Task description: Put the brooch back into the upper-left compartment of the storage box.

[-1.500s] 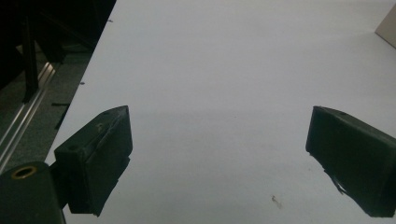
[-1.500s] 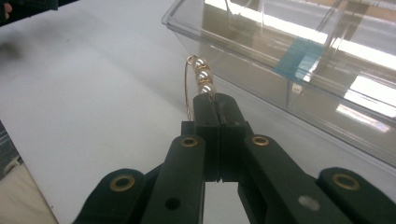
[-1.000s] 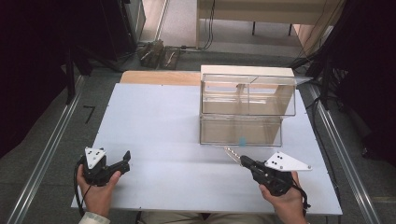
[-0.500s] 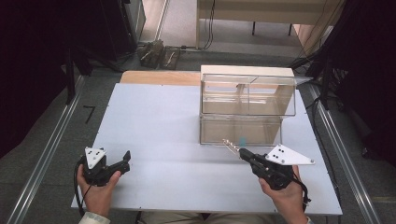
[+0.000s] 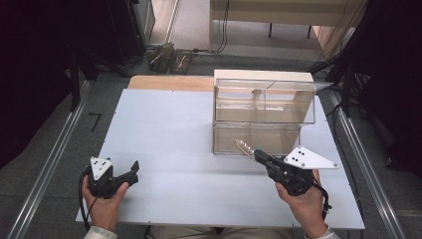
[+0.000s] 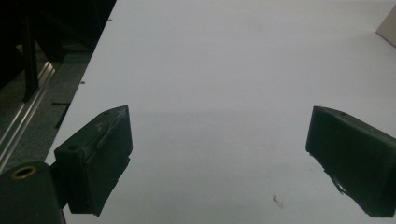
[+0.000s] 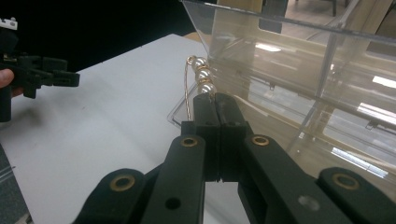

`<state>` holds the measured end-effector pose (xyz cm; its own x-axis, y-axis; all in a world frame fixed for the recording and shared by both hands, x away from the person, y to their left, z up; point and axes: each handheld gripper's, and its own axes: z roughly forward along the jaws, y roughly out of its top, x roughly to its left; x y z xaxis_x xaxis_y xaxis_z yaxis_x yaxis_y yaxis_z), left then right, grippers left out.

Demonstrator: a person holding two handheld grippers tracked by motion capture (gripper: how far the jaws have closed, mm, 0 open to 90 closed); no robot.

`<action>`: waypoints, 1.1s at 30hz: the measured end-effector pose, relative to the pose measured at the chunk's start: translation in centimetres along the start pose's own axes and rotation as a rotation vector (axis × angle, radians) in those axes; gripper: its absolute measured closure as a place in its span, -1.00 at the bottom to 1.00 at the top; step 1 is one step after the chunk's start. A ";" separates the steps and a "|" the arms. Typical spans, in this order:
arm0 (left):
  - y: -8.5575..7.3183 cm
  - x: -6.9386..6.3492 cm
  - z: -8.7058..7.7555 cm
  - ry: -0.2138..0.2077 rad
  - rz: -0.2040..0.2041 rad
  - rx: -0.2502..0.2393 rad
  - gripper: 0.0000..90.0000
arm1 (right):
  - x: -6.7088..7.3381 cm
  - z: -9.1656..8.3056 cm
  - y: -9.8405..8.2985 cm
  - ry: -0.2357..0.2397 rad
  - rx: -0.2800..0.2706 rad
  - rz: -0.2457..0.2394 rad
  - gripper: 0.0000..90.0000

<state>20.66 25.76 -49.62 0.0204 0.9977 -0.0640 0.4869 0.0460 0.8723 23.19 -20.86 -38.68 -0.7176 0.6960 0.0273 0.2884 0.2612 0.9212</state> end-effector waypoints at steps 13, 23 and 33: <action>0.0 0.0 0.0 0.001 0.002 -0.001 -0.86 | -0.2 0.3 1.6 -0.006 -0.017 -0.002 0.94; 0.0 0.1 0.0 0.000 0.001 0.001 -0.86 | -0.3 1.1 2.4 -0.009 -0.030 -0.006 0.94; 0.0 0.1 -0.1 -0.002 0.001 0.003 -0.86 | -0.6 1.7 3.1 -0.016 -0.053 0.000 0.94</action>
<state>20.62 25.84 -49.56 0.0226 0.9977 -0.0641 0.4894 0.0449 0.8709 25.64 -19.34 -36.47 -0.7071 0.7068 0.0213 0.2538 0.2255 0.9406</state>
